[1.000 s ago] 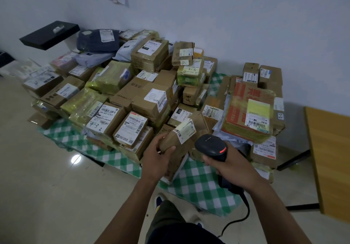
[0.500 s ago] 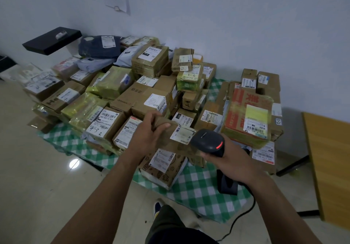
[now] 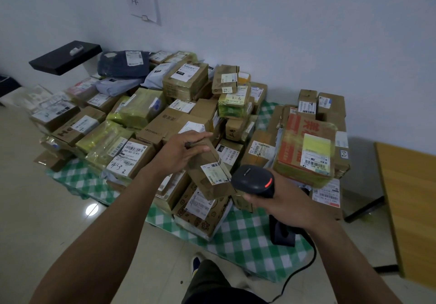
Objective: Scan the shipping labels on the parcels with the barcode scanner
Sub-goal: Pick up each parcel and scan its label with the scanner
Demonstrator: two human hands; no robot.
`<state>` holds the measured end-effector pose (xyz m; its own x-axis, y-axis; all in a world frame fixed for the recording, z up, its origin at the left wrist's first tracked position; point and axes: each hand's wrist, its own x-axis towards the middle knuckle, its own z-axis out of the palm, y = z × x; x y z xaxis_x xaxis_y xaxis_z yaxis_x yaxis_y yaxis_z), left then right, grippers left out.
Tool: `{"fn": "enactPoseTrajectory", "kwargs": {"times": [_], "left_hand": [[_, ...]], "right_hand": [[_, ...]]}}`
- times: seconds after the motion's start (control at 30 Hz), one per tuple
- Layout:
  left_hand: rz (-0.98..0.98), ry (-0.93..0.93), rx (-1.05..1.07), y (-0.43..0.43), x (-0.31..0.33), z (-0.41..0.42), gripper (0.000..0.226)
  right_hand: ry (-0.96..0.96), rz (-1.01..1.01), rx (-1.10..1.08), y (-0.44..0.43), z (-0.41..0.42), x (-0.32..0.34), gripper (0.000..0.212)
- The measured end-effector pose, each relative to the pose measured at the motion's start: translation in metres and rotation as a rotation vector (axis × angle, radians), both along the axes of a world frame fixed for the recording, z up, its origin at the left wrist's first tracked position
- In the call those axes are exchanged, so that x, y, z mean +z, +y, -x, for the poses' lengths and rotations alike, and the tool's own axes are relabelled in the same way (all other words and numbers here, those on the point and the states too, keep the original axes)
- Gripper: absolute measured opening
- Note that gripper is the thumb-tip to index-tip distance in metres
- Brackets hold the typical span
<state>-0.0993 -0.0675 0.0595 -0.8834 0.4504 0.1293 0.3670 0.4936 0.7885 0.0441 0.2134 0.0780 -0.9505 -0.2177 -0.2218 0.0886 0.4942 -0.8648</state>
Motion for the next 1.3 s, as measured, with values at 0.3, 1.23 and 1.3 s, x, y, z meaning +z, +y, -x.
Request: {"fn": "enactPoseTrajectory", "kwargs": {"times": [0.3,1.23,1.3], "left_hand": [[0.024,-0.01,-0.002,-0.002,-0.004,0.003,0.045],[-0.156,-0.269,0.483,0.1,-0.056,0.034,0.049],[-0.135,-0.331,0.466,0.114,-0.067,0.044,0.047]], "right_hand": [[-0.009,-0.016,0.007,0.002,0.002,-0.001,0.053],[-0.053,-0.097,-0.324,0.04,0.028,-0.005,0.057],[-0.069,-0.122,-0.364,0.039,0.035,-0.008,0.054]]}}
